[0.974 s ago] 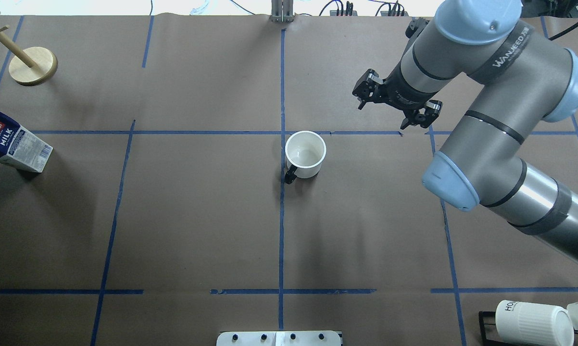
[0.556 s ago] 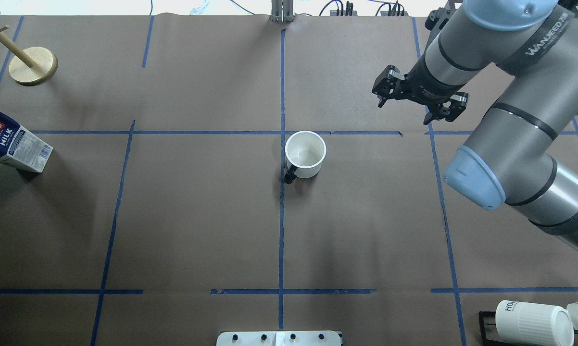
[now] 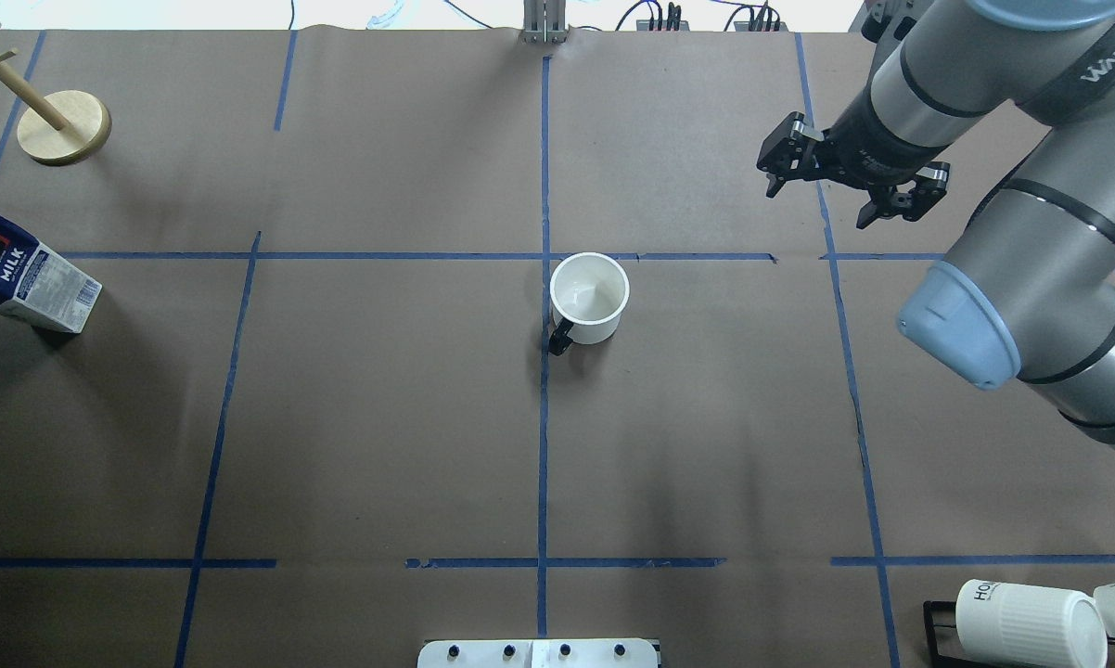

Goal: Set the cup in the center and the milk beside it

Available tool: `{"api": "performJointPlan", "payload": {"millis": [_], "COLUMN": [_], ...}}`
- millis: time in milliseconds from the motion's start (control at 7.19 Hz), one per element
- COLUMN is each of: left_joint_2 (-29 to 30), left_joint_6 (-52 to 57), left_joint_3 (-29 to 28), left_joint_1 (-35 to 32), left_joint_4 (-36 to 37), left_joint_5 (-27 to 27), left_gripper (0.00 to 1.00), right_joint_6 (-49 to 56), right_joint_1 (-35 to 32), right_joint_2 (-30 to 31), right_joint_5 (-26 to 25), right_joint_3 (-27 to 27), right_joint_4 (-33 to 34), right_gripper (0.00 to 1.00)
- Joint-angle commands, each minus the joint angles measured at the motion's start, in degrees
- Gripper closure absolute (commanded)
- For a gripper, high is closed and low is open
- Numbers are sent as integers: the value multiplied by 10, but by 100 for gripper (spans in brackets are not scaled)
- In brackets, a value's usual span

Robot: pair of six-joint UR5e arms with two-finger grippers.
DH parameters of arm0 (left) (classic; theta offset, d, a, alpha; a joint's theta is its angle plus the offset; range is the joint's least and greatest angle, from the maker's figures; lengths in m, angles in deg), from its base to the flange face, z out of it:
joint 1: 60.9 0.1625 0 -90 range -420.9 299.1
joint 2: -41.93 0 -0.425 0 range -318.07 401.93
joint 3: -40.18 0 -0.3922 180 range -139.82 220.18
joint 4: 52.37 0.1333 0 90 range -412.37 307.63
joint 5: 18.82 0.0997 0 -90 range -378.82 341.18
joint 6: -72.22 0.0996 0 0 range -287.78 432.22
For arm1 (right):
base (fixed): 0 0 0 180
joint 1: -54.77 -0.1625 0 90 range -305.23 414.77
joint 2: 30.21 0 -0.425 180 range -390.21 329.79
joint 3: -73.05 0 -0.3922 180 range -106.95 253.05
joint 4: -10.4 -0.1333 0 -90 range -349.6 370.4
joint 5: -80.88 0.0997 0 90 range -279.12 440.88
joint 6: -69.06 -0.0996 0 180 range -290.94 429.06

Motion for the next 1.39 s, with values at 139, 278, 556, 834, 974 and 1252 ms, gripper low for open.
{"api": "performJointPlan", "payload": {"millis": [139, 278, 556, 834, 974, 1252], "left_joint_2": [8, 8, 7, 23, 55, 144], "left_joint_6": [0, 0, -6, -8, -9, -82], "left_joint_3": [-5, -1, 34, 92, 114, 115], "left_joint_1": [0, 0, -2, -6, -6, 1], "left_joint_4": [1, 2, 11, 99, 159, 226], "left_joint_5": [2, 11, 20, 20, 21, 18], "left_gripper": [48, 69, 93, 95, 95, 95], "right_joint_6": [27, 27, 46, 63, 122, 283], "right_joint_1": [-22, -25, -33, -49, -68, -132], "right_joint_2": [24, 28, 29, 39, 69, 162], "right_joint_5": [14, 15, 16, 16, 17, 48], "right_joint_3": [7, 9, 8, 11, 23, 43], "right_joint_4": [0, -1, 0, 0, 0, -7], "right_gripper": [0, 0, 0, 0, 0, 0]}}
